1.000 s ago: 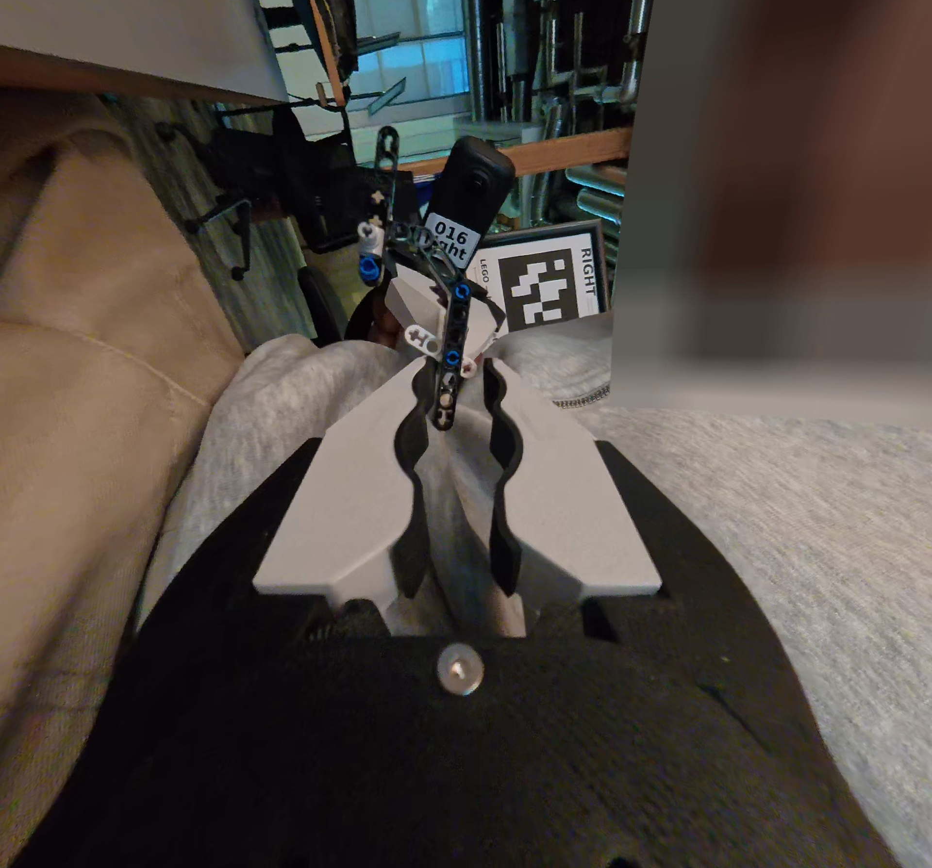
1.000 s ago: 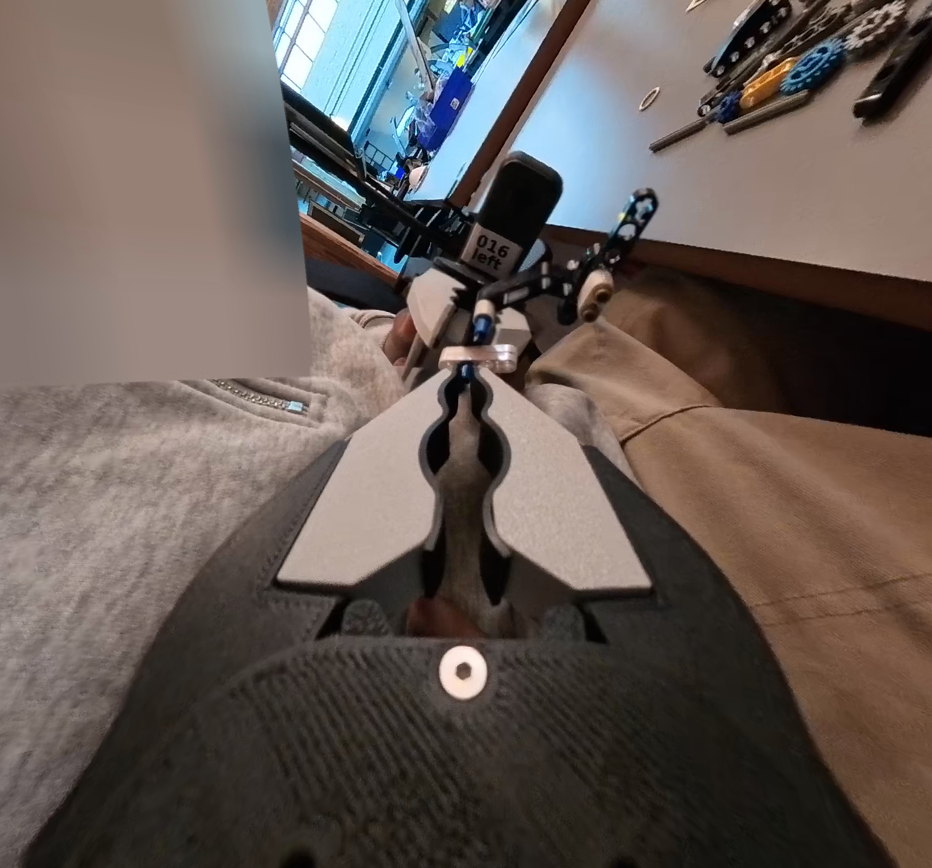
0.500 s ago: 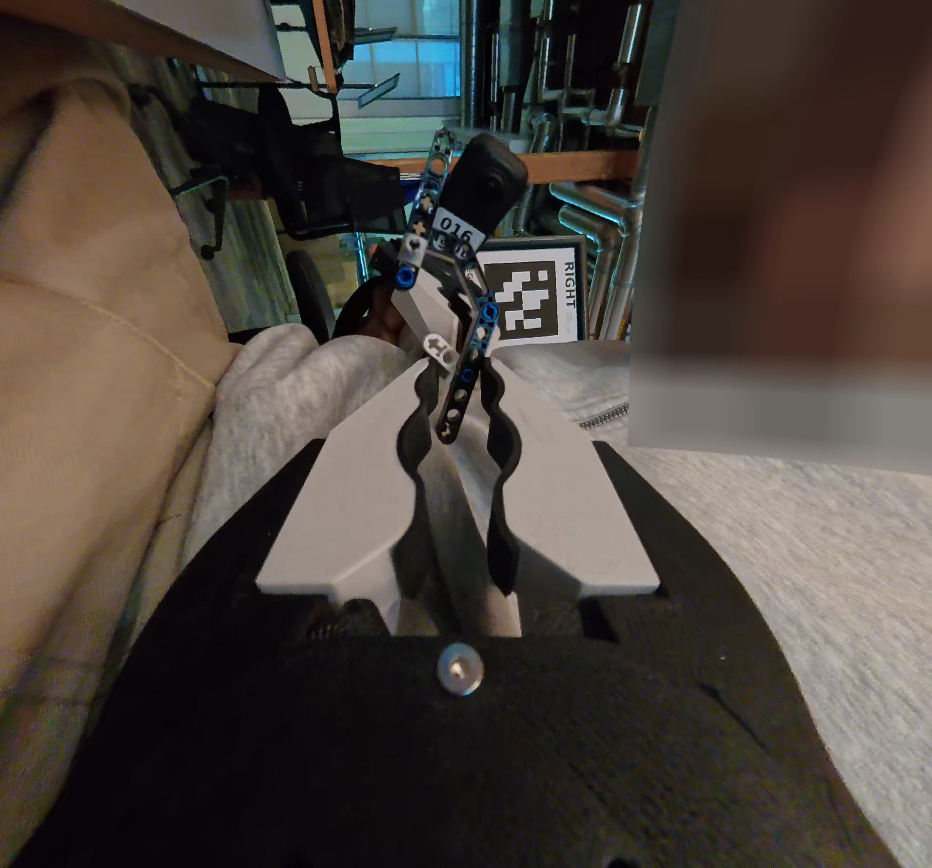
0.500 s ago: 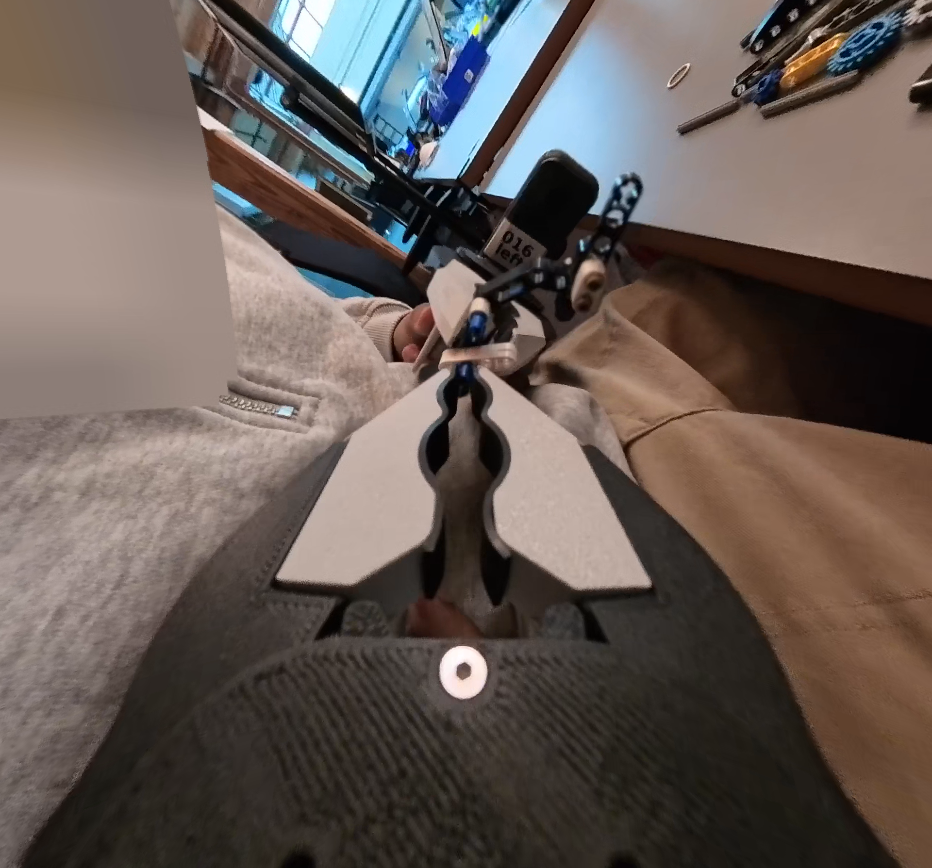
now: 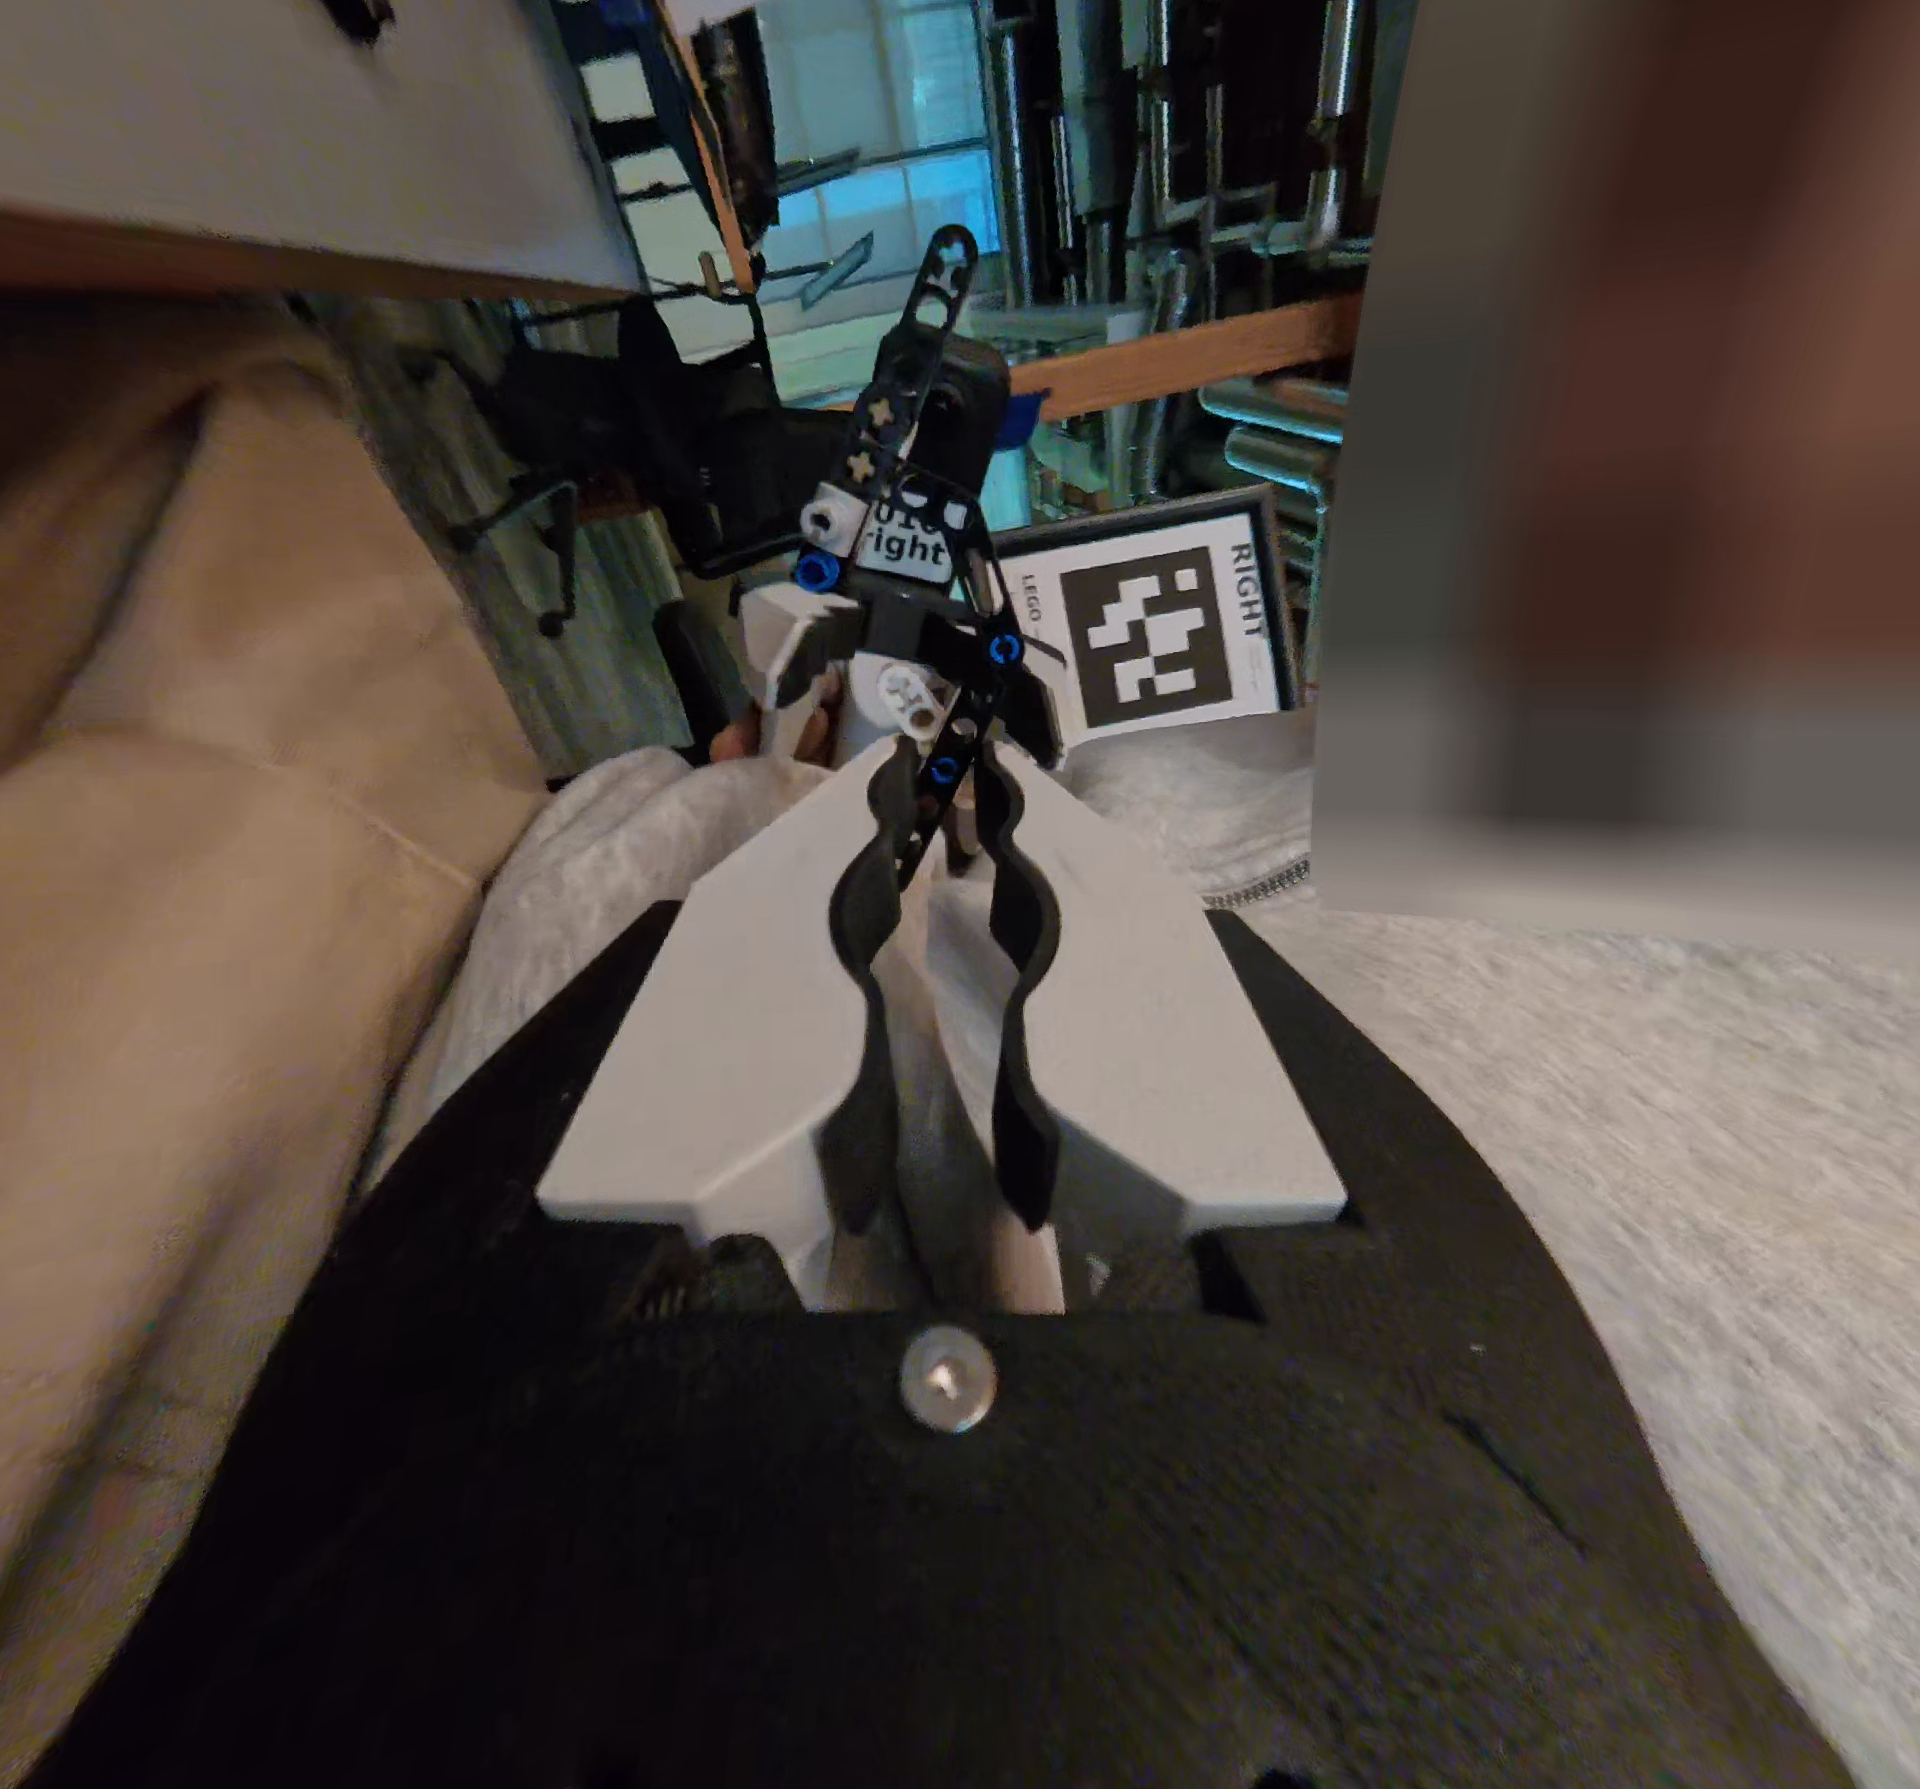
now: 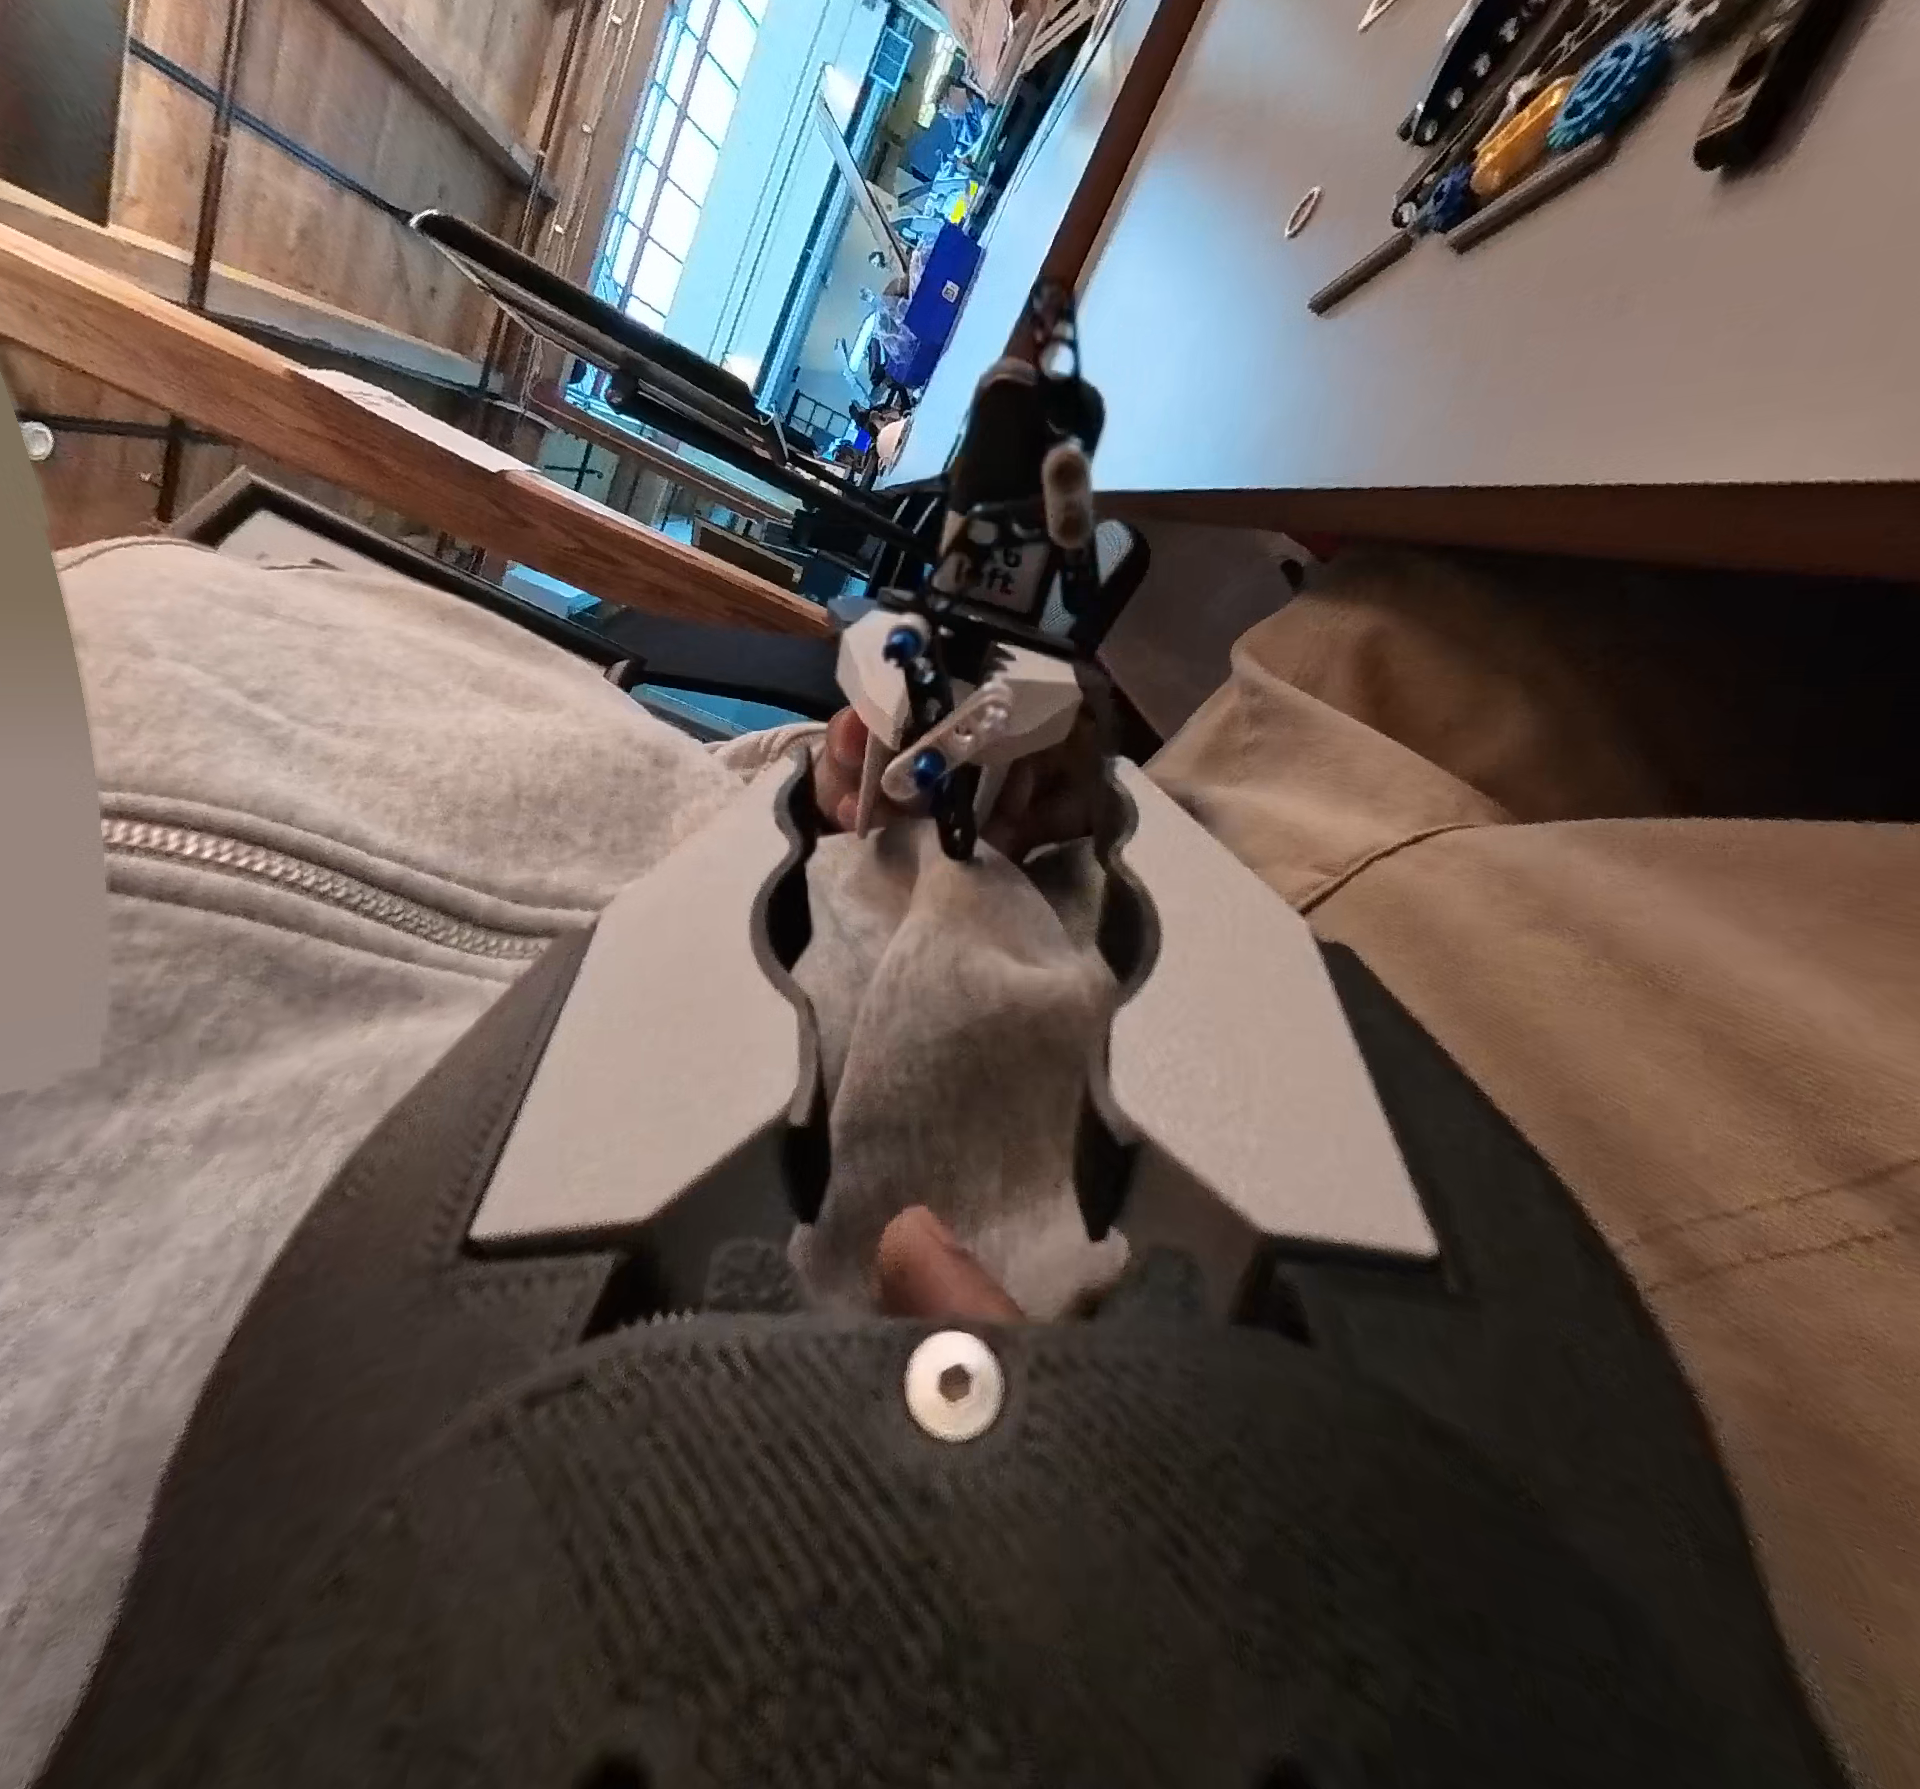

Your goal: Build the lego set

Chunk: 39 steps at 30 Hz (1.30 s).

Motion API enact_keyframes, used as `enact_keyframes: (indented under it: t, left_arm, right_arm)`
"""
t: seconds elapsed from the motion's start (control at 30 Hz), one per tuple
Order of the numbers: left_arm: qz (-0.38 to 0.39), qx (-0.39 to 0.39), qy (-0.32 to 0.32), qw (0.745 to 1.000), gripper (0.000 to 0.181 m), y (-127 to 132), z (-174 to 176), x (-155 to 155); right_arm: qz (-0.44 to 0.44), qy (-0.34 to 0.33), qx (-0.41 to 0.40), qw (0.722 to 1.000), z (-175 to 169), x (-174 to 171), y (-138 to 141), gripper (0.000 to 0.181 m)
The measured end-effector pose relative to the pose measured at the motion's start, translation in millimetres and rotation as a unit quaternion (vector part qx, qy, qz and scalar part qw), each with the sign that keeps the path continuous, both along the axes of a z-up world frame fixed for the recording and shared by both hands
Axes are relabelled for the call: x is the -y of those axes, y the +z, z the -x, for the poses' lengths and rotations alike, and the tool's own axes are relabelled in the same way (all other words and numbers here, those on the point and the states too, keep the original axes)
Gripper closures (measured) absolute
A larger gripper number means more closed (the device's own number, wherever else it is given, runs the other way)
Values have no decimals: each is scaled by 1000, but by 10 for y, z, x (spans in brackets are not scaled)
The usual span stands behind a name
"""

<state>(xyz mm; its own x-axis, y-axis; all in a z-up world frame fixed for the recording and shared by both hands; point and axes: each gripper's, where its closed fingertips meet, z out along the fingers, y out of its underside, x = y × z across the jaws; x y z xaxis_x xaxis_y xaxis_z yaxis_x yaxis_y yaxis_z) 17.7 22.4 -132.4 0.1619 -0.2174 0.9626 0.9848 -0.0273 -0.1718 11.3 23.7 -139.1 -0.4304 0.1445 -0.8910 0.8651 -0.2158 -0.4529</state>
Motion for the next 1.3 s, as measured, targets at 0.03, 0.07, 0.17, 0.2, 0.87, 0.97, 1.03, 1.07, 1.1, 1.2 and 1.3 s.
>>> enact_keyframes:
  t: [0.03, 0.07, 0.17, 0.2, 0.87, 0.97, 1.03, 1.07, 1.1, 1.2, 1.3]
  left_arm:
    - [5, -20, 4, 1000, 172, 11, 7, -10]
    - [12, -40, 5, 999, 171, 19, 12, -25]
    - [25, -75, 14, 997, 171, 35, 45, -64]
    - [28, -74, 12, 997, 171, 28, 47, -73]
    - [-10, -33, -2, 999, 156, 59, 117, -30]
    - [0, -21, -18, 1000, 162, 10, 94, -60]
    - [5, -25, -14, 1000, 162, 4, 105, -74]
    - [4, -26, -13, 1000, 162, 8, 109, -69]
    - [2, -24, -11, 1000, 161, 11, 114, -64]
    - [-4, -20, -5, 1000, 160, 13, 135, -48]
    - [1, -34, 8, 999, 157, 12, 160, -39]
  right_arm:
    - [-2, 5, 2, 1000, -2, 22, 0, 129]
    - [-1, 7, 0, 1000, 2, 42, 16, 131]
    - [1, 9, -19, 1000, 21, 80, 74, 145]
    - [0, 5, -27, 1000, 34, 79, 87, 153]
    - [9, 14, -11, 1000, 116, 45, 29, 169]
    - [30, 14, -1, 999, 133, 34, 43, 172]
    - [28, 13, -1, 1000, 138, 42, 42, 172]
    - [26, 13, -1, 1000, 139, 41, 42, 173]
    - [25, 14, -1, 1000, 137, 42, 40, 173]
    - [30, 14, 9, 999, 144, 36, 26, 174]
    - [37, 18, 23, 999, 145, 36, 8, 174]
